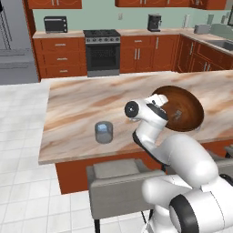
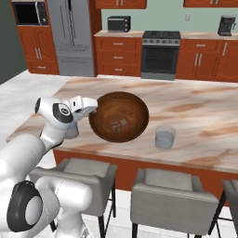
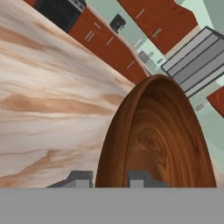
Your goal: There are four ice cubes in the ice bowl. Place two ice cubes in each glass of water.
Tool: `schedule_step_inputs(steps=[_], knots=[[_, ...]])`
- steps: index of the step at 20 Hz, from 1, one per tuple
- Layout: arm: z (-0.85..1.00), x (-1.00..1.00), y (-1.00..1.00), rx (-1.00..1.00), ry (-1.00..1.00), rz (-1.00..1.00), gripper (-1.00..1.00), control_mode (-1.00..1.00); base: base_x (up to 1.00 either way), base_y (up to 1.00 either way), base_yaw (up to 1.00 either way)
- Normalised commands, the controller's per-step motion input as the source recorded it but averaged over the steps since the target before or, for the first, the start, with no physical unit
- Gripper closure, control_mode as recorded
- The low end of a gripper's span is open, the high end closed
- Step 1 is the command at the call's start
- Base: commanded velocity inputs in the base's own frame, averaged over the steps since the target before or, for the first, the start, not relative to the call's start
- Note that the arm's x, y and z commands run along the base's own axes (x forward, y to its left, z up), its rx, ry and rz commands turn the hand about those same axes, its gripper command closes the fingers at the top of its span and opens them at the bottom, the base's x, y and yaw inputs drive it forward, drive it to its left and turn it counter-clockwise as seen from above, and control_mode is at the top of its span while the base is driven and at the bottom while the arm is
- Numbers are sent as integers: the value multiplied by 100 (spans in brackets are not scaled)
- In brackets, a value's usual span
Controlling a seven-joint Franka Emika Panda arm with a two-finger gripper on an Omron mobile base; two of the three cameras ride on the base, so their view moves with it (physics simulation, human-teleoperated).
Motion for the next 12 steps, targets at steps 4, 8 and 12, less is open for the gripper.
schedule_step_inputs(steps=[4, 8, 12], knots=[[0, 0, 0, 0, 0, 0, 100, 100, -16, -29, 0], [0, 0, 0, 0, 0, 0, 100, 100, -1, -34, 0], [0, 0, 0, 0, 0, 0, 100, 100, 0, -35, 0]])
